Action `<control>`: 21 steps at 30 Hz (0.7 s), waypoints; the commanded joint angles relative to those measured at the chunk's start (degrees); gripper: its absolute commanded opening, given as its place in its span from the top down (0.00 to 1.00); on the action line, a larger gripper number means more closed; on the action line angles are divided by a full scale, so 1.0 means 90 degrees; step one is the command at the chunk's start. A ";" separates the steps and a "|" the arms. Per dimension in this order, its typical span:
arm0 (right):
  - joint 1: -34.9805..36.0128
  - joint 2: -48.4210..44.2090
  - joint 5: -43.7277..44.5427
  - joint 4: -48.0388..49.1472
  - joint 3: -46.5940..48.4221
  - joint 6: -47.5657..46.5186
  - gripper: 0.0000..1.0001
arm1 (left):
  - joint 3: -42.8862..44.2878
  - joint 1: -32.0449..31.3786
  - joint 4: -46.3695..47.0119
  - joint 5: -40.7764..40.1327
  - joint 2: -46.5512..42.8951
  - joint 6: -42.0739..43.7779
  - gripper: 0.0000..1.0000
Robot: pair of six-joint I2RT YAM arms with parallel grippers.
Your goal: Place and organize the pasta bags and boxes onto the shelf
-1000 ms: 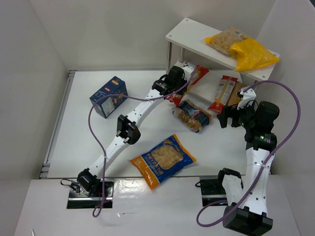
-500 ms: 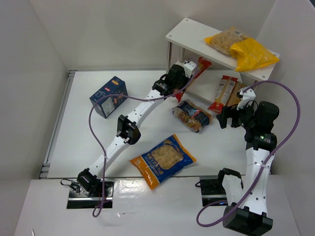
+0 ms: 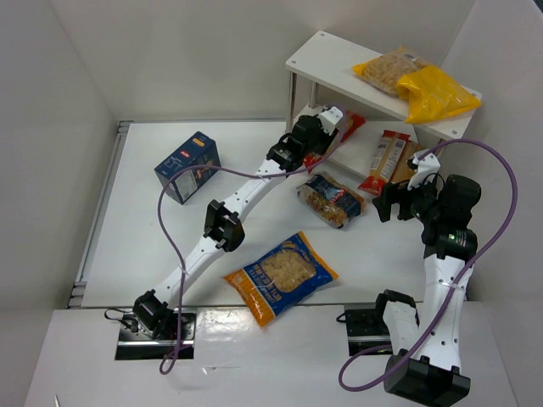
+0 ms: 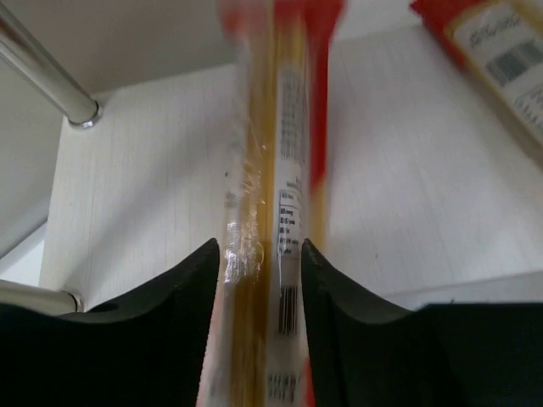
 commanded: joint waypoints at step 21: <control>-0.0050 -0.0197 -0.0321 -0.0166 -0.0023 -0.0108 0.00 | 0.0383 -0.0105 -0.2857 -0.0140 -0.0915 -0.0102 0.10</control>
